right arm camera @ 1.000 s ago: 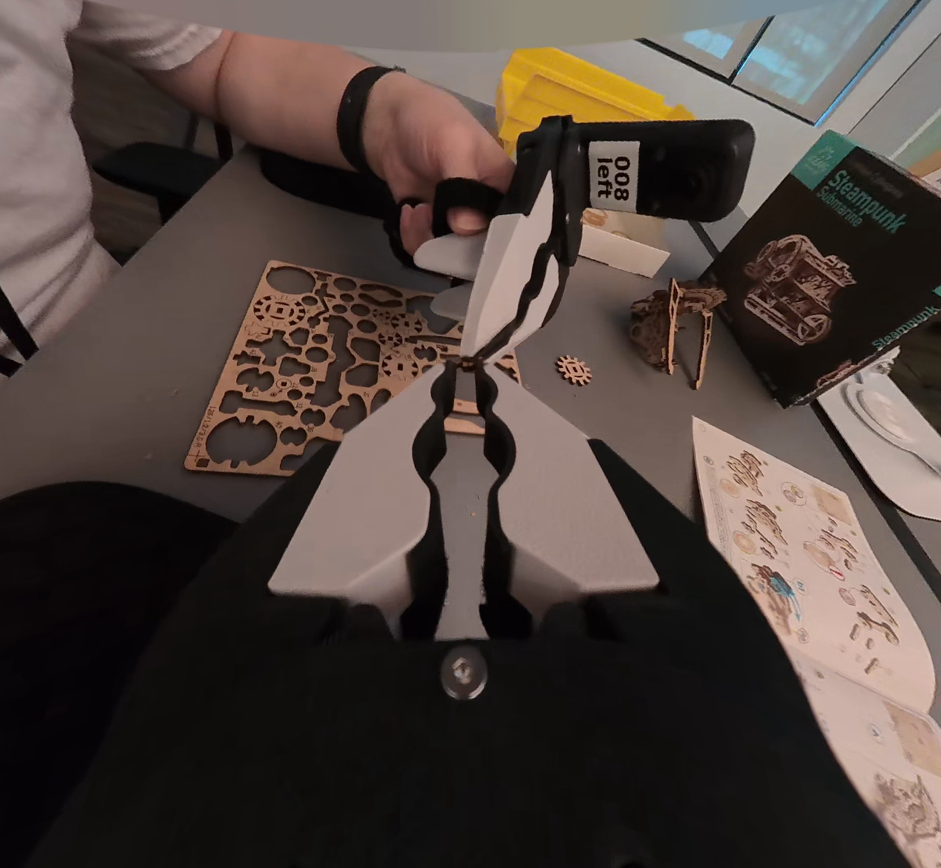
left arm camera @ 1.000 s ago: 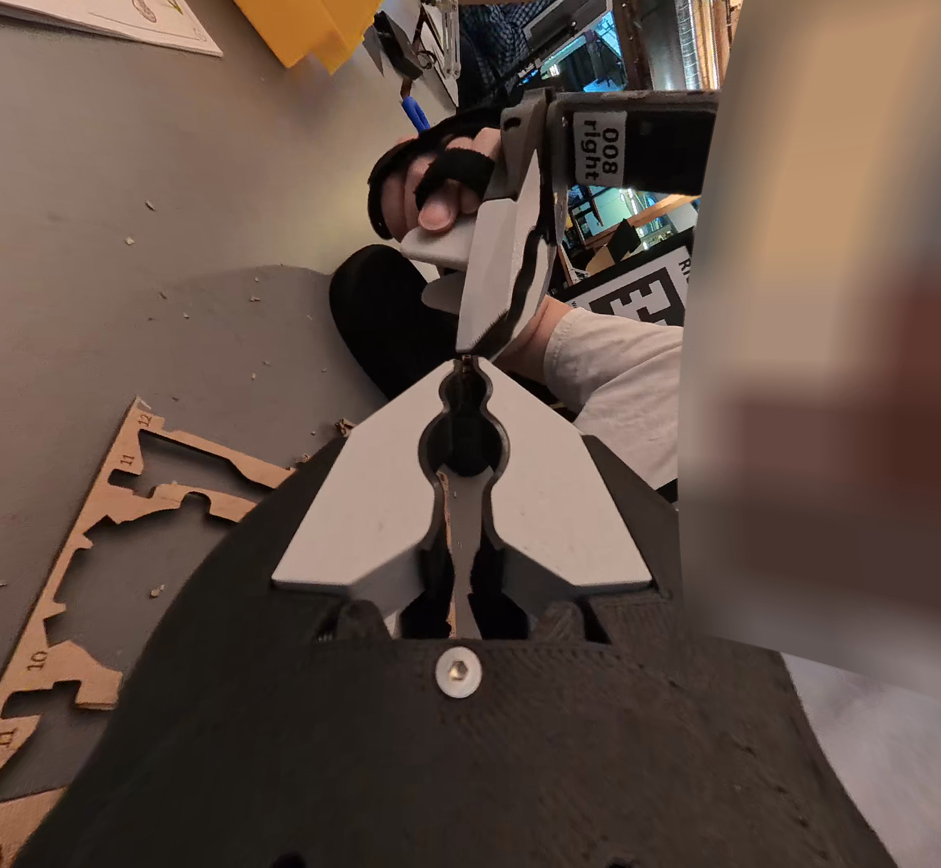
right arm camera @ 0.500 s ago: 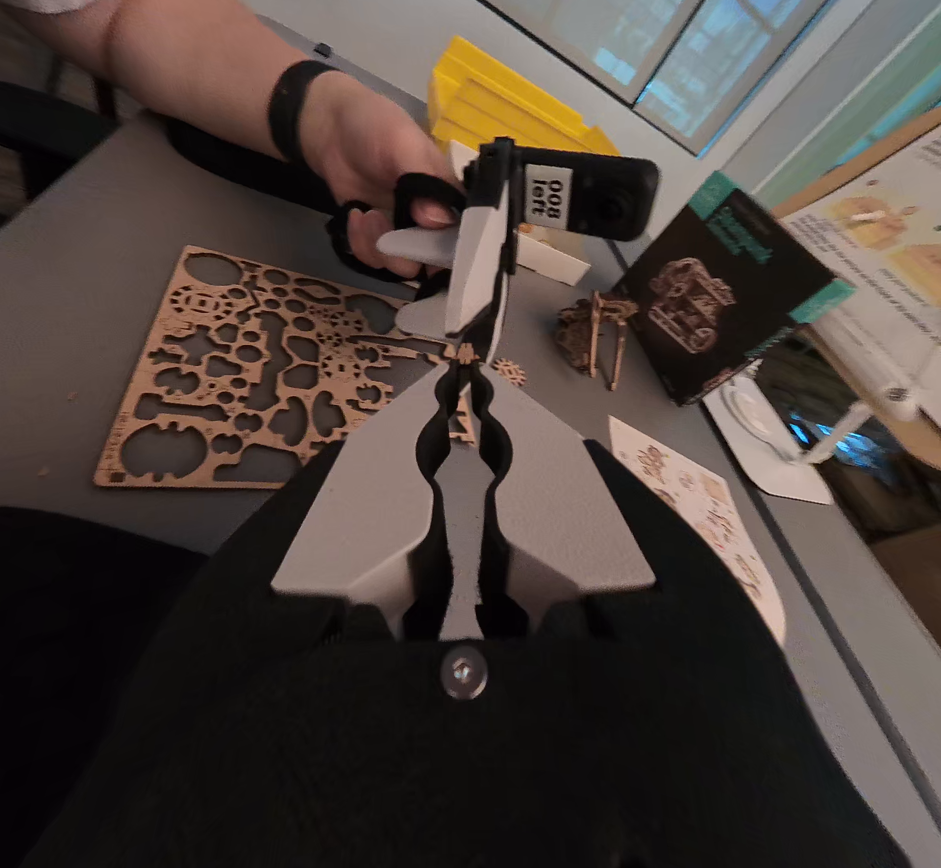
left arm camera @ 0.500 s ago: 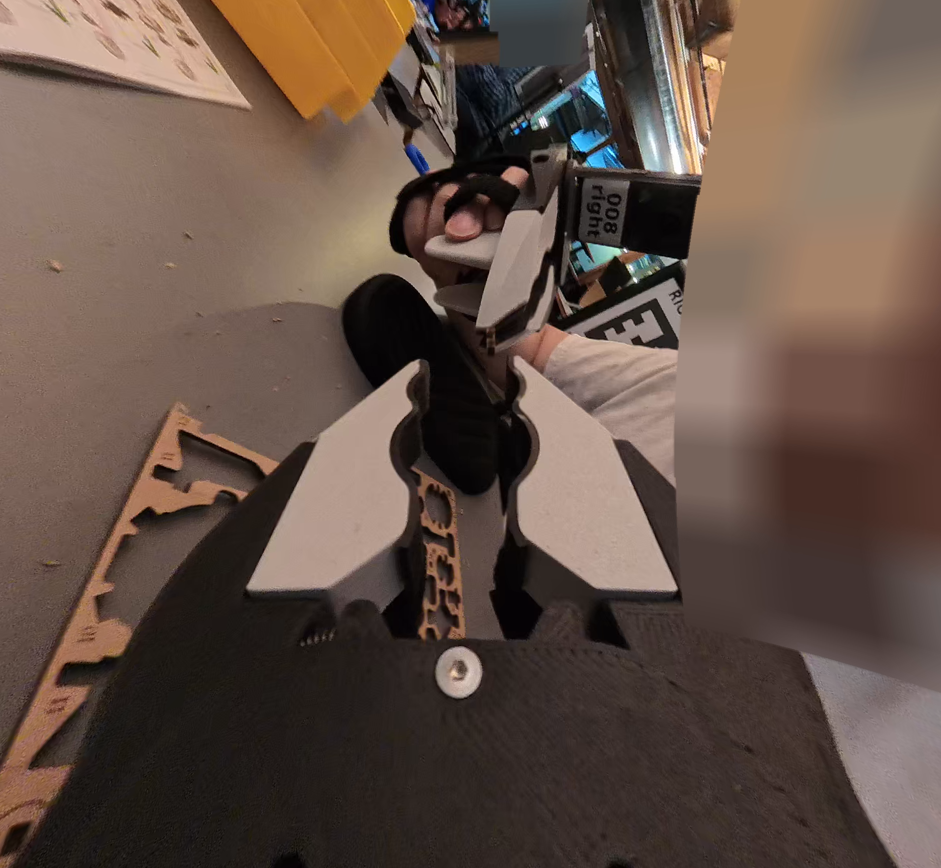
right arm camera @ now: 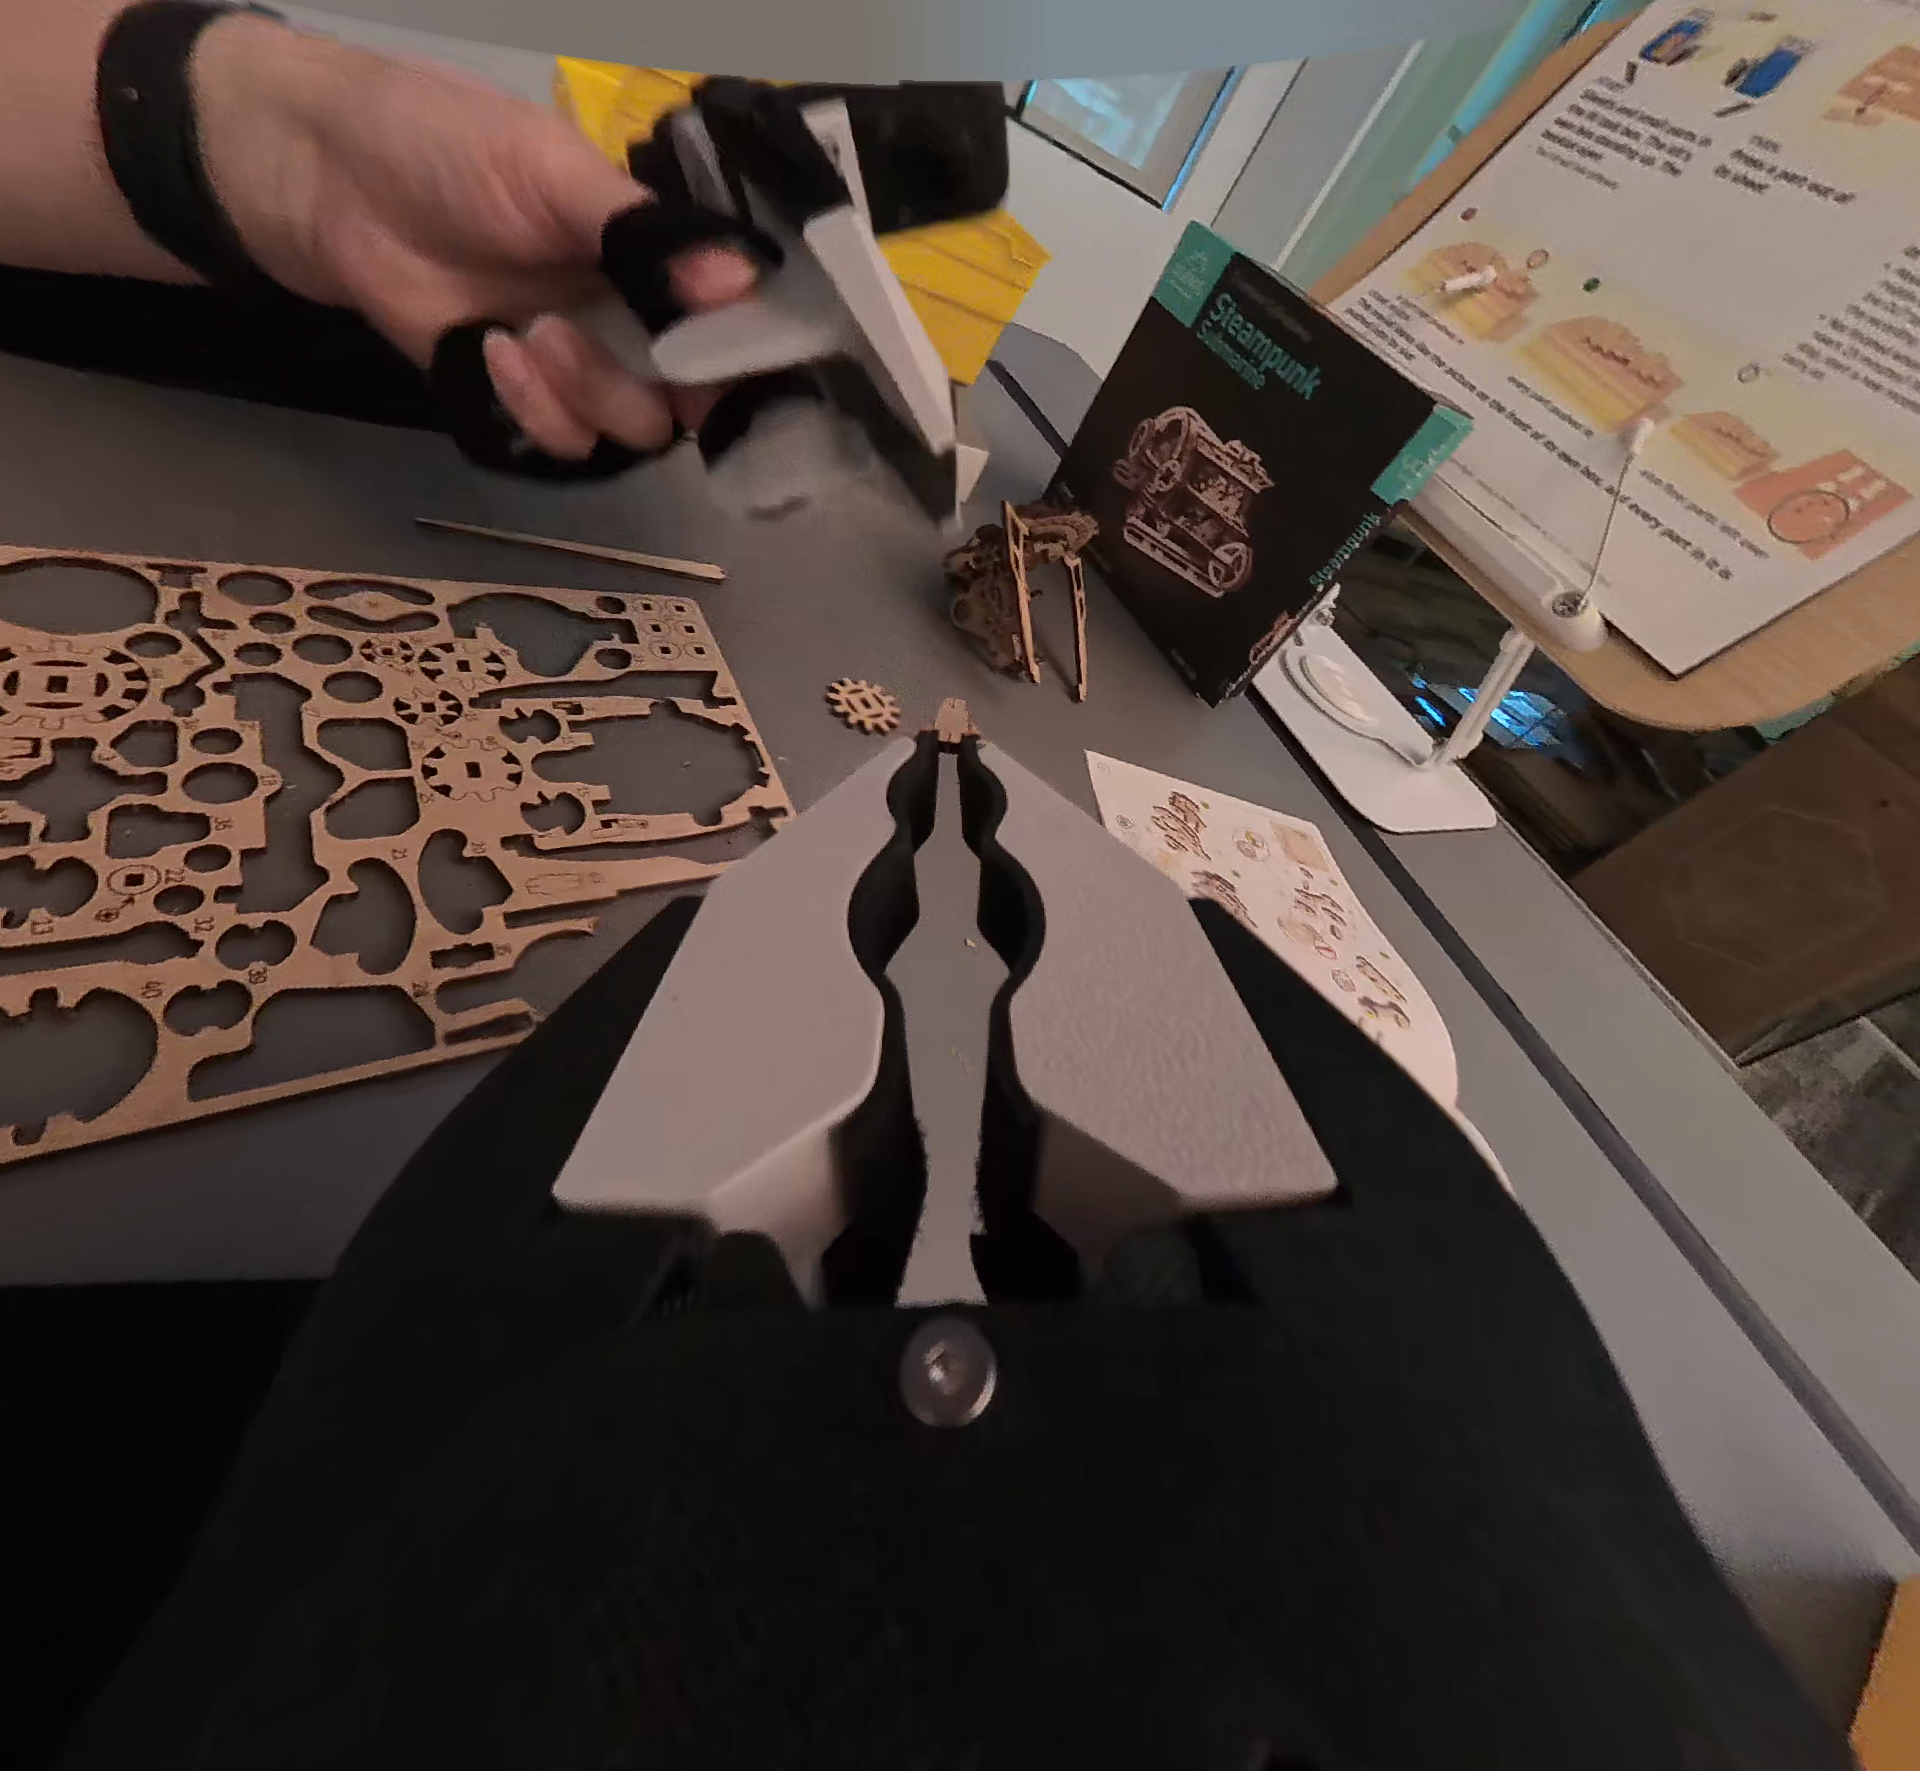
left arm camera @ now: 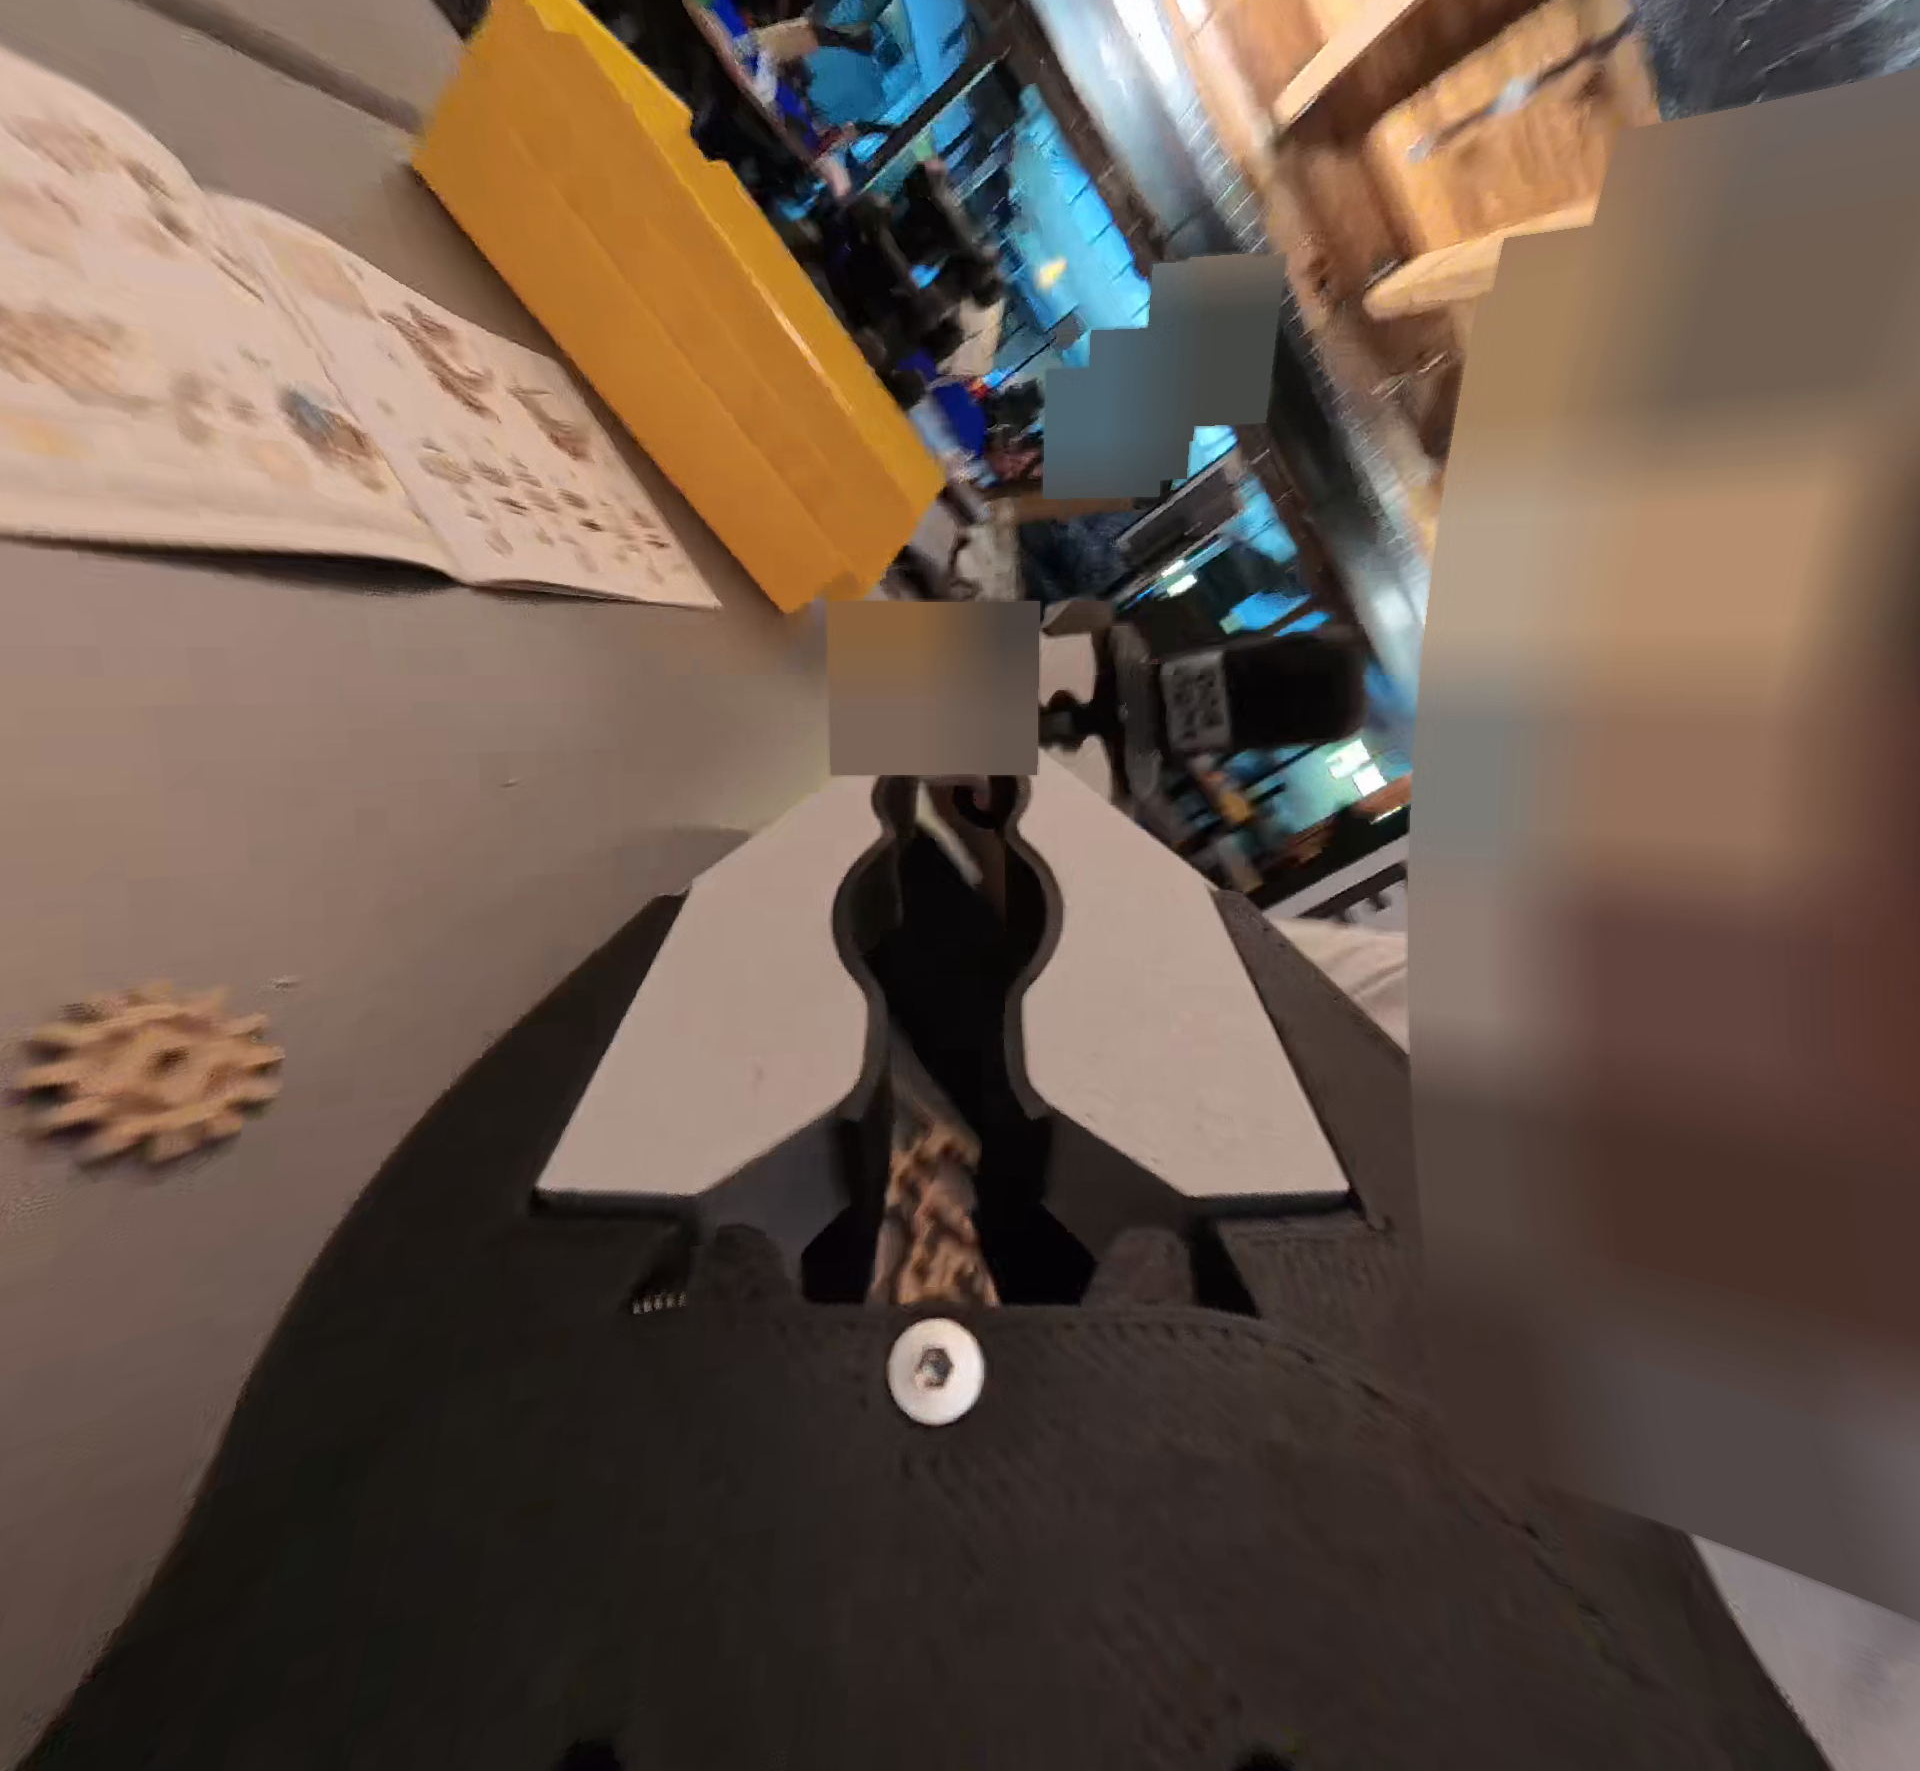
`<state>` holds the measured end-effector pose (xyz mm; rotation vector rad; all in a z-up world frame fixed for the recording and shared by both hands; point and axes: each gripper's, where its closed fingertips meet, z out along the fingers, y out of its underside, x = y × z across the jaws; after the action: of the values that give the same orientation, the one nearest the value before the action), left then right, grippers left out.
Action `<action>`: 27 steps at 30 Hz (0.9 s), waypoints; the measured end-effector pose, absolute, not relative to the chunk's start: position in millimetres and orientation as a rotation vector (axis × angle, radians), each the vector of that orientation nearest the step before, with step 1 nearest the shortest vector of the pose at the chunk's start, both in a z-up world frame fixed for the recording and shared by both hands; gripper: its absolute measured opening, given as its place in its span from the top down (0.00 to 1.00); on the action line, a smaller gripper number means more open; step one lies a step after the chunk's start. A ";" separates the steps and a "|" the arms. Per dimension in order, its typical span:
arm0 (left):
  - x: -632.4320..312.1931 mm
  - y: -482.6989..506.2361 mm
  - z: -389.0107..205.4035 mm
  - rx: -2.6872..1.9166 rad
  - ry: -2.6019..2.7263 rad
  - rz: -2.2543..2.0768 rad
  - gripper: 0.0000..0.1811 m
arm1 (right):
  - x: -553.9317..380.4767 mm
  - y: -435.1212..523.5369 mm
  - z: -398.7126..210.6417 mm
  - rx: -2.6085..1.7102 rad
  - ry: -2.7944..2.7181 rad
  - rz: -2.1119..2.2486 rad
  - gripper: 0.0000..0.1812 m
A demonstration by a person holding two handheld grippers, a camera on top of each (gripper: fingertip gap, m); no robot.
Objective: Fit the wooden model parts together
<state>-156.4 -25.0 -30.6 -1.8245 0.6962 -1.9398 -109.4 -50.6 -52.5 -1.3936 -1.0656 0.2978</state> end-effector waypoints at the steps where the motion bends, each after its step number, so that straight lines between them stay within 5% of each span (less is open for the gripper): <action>1: -168.1 -20.7 -28.7 -1.844 0.772 -1.837 0.95 | -107.3 -49.0 -52.3 -1.396 -1.061 0.294 0.99; 10: -267.9 16.4 -48.4 -1.924 1.049 -0.617 0.86 | -92.2 -37.8 -53.3 -1.402 -1.053 0.222 0.99; 16: -230.9 20.1 -107.4 -2.015 1.363 -0.550 0.72 | -62.6 -29.1 -37.3 -1.369 -1.024 0.072 0.99; 27: -194.9 20.2 -145.4 -1.913 1.624 -0.764 0.71 | 4.8 -13.0 9.1 -1.370 -0.673 -0.029 0.99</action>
<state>-194.9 20.2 -145.4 -1.9128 1.6240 -0.7635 4.8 -13.0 9.1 -1.3699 -0.6727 -0.0286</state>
